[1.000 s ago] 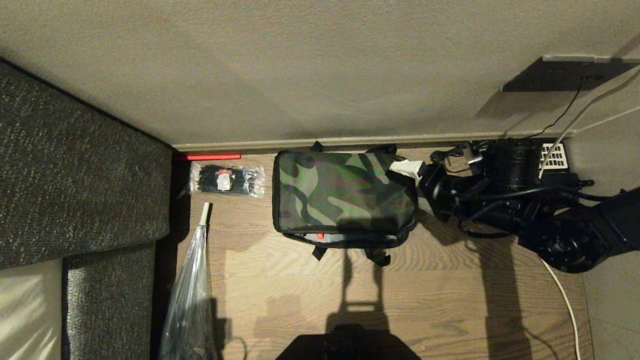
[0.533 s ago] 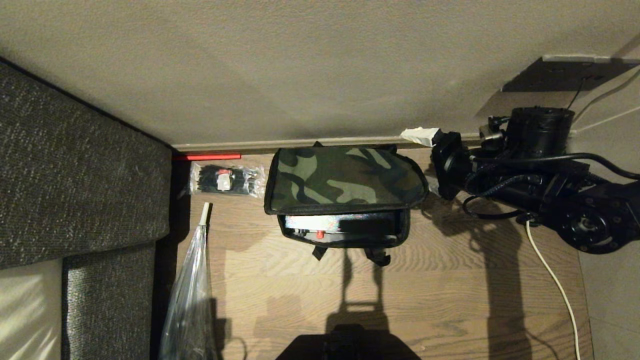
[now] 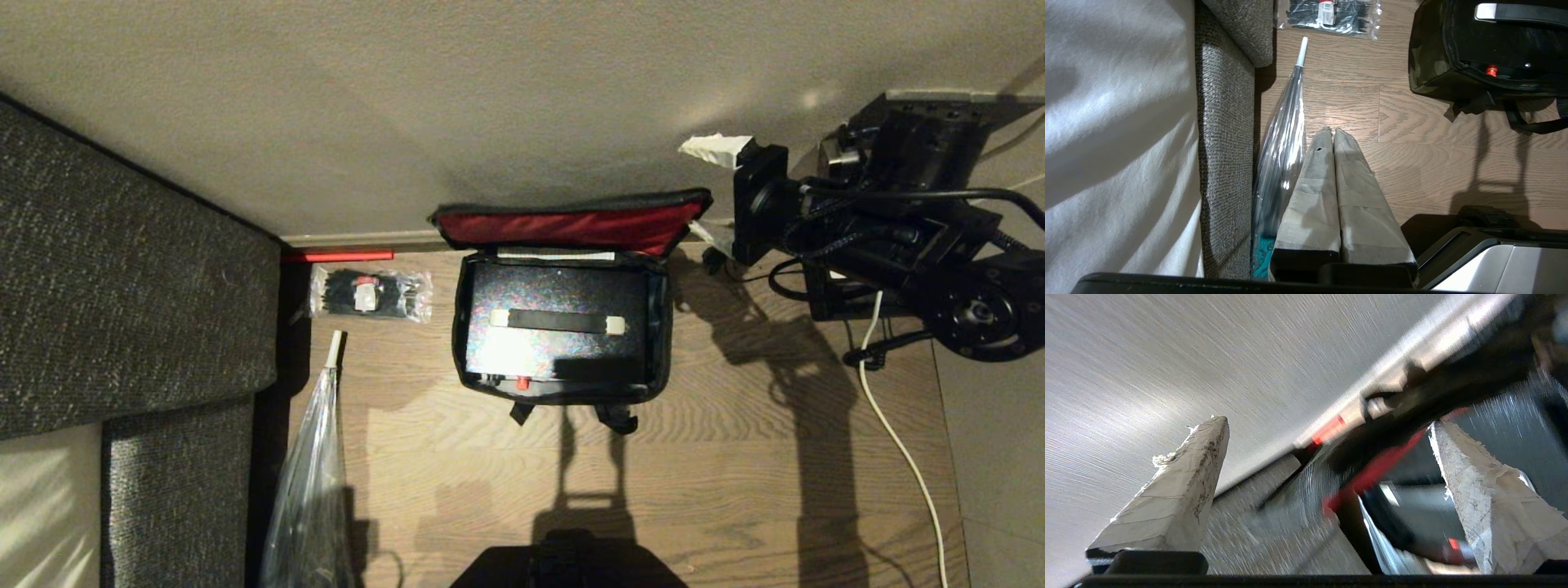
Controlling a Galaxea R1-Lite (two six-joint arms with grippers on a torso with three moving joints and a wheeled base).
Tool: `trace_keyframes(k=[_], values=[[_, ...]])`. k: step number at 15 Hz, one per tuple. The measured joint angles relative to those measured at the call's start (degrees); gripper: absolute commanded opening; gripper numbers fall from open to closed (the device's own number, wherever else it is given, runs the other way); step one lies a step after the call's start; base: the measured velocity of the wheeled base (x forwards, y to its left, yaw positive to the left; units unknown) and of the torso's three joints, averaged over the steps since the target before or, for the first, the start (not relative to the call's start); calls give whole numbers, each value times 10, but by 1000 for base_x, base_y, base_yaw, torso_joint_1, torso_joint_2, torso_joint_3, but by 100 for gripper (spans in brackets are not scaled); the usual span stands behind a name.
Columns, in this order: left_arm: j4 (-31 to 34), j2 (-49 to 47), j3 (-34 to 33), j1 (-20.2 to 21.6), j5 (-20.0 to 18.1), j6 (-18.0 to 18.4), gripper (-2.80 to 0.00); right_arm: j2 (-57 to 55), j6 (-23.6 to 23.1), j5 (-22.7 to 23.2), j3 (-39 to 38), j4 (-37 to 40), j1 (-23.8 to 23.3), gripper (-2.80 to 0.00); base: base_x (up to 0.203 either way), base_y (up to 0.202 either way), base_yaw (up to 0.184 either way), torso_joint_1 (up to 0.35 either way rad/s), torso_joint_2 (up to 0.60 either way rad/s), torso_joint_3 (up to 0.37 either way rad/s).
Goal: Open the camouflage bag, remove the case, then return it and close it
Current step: Open the top of the storage box, then grip the handle
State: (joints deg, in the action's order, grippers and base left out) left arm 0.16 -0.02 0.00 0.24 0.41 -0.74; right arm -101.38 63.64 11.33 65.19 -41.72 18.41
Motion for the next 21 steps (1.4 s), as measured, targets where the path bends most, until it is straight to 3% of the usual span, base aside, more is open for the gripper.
trace_keyframes(k=[8,15,16,21], values=[[0,0,0,0,0,0,-280,5,-48,-1,4,-11,-16,0,0,0,0,0,0,0],[0,0,0,0,0,0,-280,51,-211,11,-158,-7,-15,0,0,0,0,0,0,0],[0,0,0,0,0,0,-280,67,-214,16,-178,-7,-15,-280,0,0,0,0,0,0],[0,0,0,0,0,0,-280,190,-248,58,-298,13,-15,-280,0,0,0,0,0,0]])
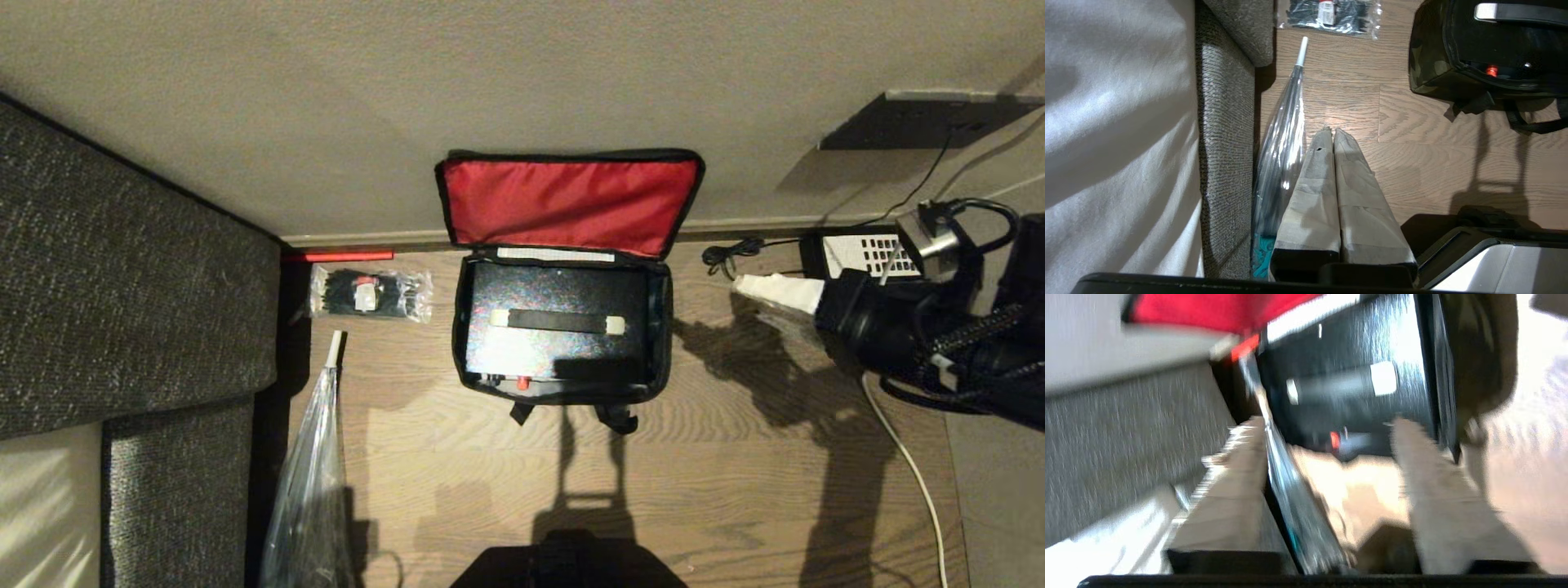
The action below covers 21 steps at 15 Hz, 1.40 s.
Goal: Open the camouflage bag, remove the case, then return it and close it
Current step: Grip the handle
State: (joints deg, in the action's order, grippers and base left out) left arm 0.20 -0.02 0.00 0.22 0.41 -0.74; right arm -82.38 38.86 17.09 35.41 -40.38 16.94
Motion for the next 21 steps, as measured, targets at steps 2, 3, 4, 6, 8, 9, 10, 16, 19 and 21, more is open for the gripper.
trace_keyframes(k=[2,3,4,6,8,9,10,16,19,21], values=[[0,0,0,0,0,0,-280,61,-44,-10,-54,26,0,-280,0,0,0,0,0,0],[0,0,0,0,0,0,-280,102,-76,-21,-90,40,-1,-280,0,0,0,0,0,0],[0,0,0,0,0,0,-280,147,-109,-35,-126,57,-3,-280,0,0,0,0,0,0],[0,0,0,0,0,0,-280,232,-187,-66,-194,95,-6,-280,0,0,0,0,0,0],[0,0,0,0,0,0,-280,290,-253,-97,-229,136,-10,-280,0,0,0,0,0,0],[0,0,0,0,0,0,-280,320,-277,-112,-236,166,-11,-280,0,0,0,0,0,0],[0,0,0,0,0,0,-280,356,-297,-127,-239,196,-15,-280,0,0,0,0,0,0],[0,0,0,0,0,0,-280,626,-414,-173,-305,368,-101,-280,0,0,0,0,0,0],[0,0,0,0,0,0,-280,719,-440,-163,-348,399,-146,-280,0,0,0,0,0,0],[0,0,0,0,0,0,-280,776,-424,-168,-352,402,-155,-280,0,0,0,0,0,0]])
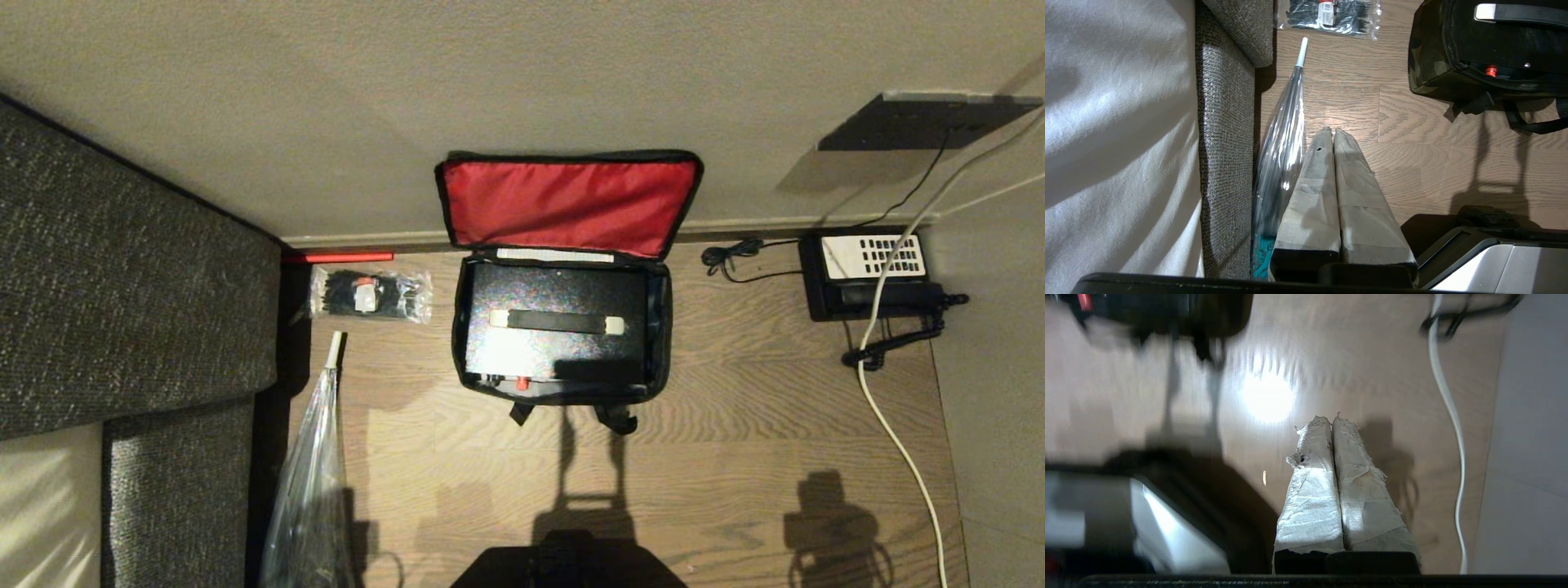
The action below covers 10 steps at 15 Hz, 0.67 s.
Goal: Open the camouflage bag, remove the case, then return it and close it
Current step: Grip the handle
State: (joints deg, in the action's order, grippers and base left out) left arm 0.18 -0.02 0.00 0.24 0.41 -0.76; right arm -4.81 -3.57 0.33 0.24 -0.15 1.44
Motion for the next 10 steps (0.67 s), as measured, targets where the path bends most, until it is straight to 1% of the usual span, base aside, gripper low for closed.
trace_keyframes(k=[1,4,6,8,10], values=[[0,0,0,0,0,0,-280,18,12,1,0,2,-3,-280,0,0,0,0,0,0],[0,0,0,0,0,0,-280,42,-6,5,-1,5,-5,-280,0,0,0,0,0,0],[0,0,0,0,0,0,-280,47,5,6,-2,6,-5,-280,0,0,0,0,0,0],[0,0,0,0,0,0,-280,50,3,6,-2,5,-5,-280,0,0,0,0,0,0],[0,0,0,0,0,0,-280,50,10,5,-2,4,-6,-280,0,0,0,0,0,0]])
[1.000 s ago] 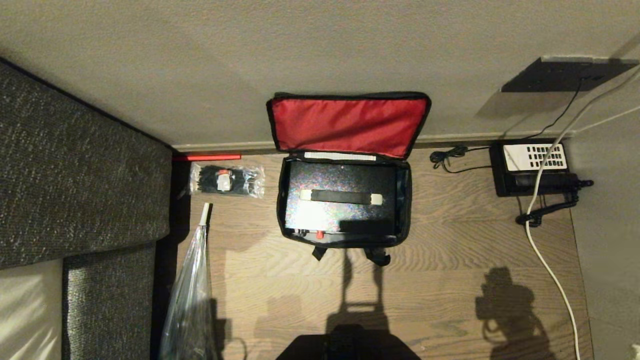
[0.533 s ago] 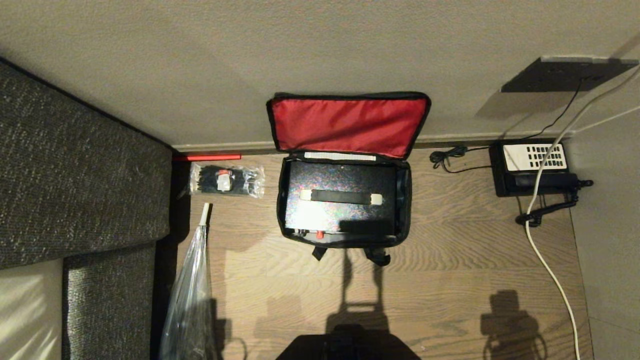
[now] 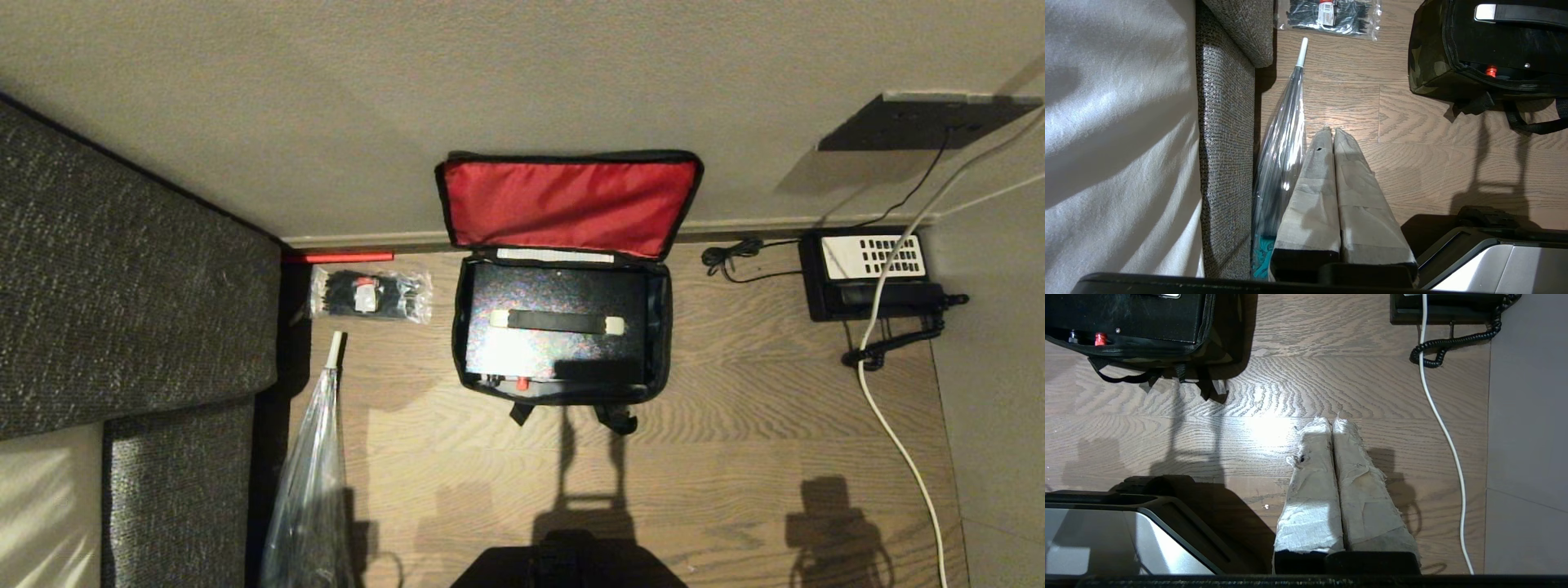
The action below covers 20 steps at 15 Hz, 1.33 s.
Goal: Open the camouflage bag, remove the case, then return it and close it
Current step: Grip the handle
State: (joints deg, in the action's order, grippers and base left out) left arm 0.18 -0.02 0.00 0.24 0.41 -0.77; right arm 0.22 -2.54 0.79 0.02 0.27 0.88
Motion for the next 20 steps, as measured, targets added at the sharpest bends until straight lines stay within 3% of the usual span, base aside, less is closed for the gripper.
trace_keyframes(k=[14,20], values=[[0,0,0,0,0,-2,-280,0,1,0,0,0,0,-280,0,0,0,0,0,3],[0,0,0,0,0,-2,-280,0,1,0,0,0,0,-280,0,0,0,2,2,168]])
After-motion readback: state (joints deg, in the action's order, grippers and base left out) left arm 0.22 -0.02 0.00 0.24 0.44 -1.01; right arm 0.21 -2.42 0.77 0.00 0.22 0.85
